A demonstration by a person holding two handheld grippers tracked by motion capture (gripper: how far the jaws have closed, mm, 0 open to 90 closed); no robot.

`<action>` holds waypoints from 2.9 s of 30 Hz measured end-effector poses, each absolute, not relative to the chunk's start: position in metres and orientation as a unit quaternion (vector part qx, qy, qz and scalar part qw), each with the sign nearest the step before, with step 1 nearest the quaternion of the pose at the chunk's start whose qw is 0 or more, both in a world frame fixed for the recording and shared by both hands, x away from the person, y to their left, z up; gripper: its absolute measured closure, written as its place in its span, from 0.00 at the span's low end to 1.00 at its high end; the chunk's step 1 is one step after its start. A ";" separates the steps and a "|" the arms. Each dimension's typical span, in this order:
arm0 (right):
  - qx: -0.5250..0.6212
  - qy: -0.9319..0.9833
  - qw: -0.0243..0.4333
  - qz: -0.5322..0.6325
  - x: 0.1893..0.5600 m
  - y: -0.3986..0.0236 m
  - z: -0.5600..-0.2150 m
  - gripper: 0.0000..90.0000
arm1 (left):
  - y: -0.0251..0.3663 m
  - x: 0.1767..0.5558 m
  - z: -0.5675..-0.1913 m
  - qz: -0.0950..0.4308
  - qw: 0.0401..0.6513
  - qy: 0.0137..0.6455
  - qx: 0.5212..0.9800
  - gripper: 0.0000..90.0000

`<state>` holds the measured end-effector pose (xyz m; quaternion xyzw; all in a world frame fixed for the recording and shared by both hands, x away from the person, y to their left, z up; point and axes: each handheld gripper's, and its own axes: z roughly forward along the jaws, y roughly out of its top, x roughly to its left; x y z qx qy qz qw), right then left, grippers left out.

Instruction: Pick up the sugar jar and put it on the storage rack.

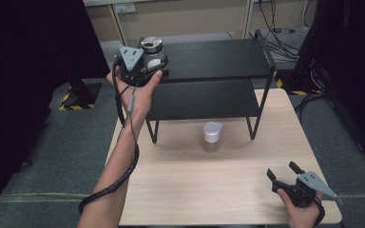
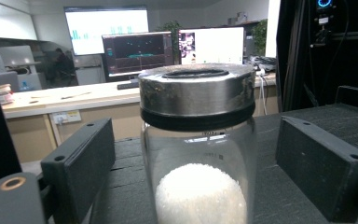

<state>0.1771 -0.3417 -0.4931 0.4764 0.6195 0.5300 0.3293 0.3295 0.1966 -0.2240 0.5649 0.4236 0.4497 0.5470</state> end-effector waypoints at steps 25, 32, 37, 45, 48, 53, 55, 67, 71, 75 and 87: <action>0.478 0.618 0.329 0.530 0.177 -0.341 -0.493 0.09 | 0.203 0.285 -0.269 0.464 0.573 0.381 0.559 0.12; 0.478 0.618 0.329 0.531 0.177 -0.342 -0.493 0.09 | 0.204 0.279 -0.282 0.460 0.575 0.380 0.560 0.12; 0.478 0.618 0.329 0.531 0.177 -0.342 -0.493 0.09 | 0.206 0.271 -0.296 0.452 0.579 0.377 0.564 0.12; 0.477 0.618 0.329 0.530 0.177 -0.341 -0.493 0.09 | 0.208 0.261 -0.318 0.438 0.588 0.378 0.565 0.12; 0.477 0.618 0.330 0.531 0.176 -0.341 -0.493 0.09 | 0.210 0.258 -0.324 0.431 0.592 0.380 0.565 0.12; 0.476 0.619 0.331 0.530 0.177 -0.341 -0.493 0.09 | 0.213 0.253 -0.338 0.416 0.600 0.383 0.566 0.12; 0.476 0.619 0.331 0.530 0.176 -0.341 -0.493 0.09 | 0.213 0.251 -0.343 0.415 0.600 0.382 0.567 0.12; 0.476 0.618 0.331 0.531 0.176 -0.341 -0.494 0.09 | 0.221 0.239 -0.383 0.387 0.624 0.375 0.566 0.10; 0.475 0.619 0.332 0.530 0.176 -0.341 -0.494 0.09 | 0.223 0.236 -0.392 0.383 0.625 0.375 0.567 0.10; 0.476 0.618 0.332 0.531 0.176 -0.341 -0.494 0.09 | 0.225 0.232 -0.402 0.379 0.625 0.378 0.569 0.10; 0.475 0.618 0.333 0.531 0.176 -0.341 -0.494 0.09 | 0.231 0.226 -0.433 0.360 0.625 0.384 0.576 0.10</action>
